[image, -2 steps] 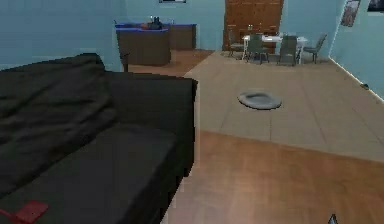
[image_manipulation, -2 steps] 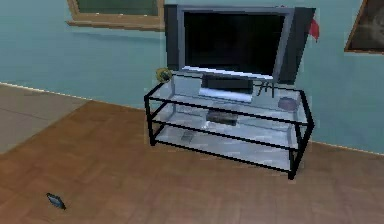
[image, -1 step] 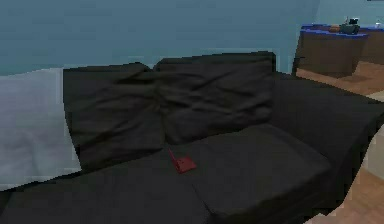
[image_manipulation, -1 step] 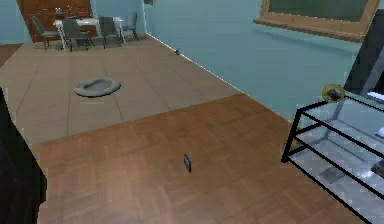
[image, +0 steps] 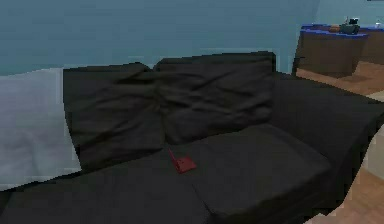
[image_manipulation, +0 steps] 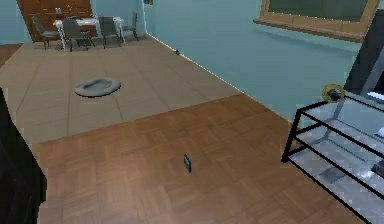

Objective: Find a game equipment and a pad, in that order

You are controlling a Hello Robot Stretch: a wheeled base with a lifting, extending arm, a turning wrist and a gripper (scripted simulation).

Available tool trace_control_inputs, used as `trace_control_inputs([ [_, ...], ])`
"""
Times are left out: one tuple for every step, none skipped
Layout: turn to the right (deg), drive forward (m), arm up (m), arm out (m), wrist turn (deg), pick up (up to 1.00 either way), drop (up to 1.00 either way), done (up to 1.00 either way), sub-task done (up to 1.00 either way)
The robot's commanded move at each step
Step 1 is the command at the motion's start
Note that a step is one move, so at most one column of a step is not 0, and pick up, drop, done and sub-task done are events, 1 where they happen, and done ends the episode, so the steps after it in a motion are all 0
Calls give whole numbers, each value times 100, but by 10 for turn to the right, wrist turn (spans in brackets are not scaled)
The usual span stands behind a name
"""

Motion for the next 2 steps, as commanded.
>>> trace_control_inputs([
  [450,0,0,0,0,0,0,0,0],
  [180,0,0,0,0,0,0,0,0],
])
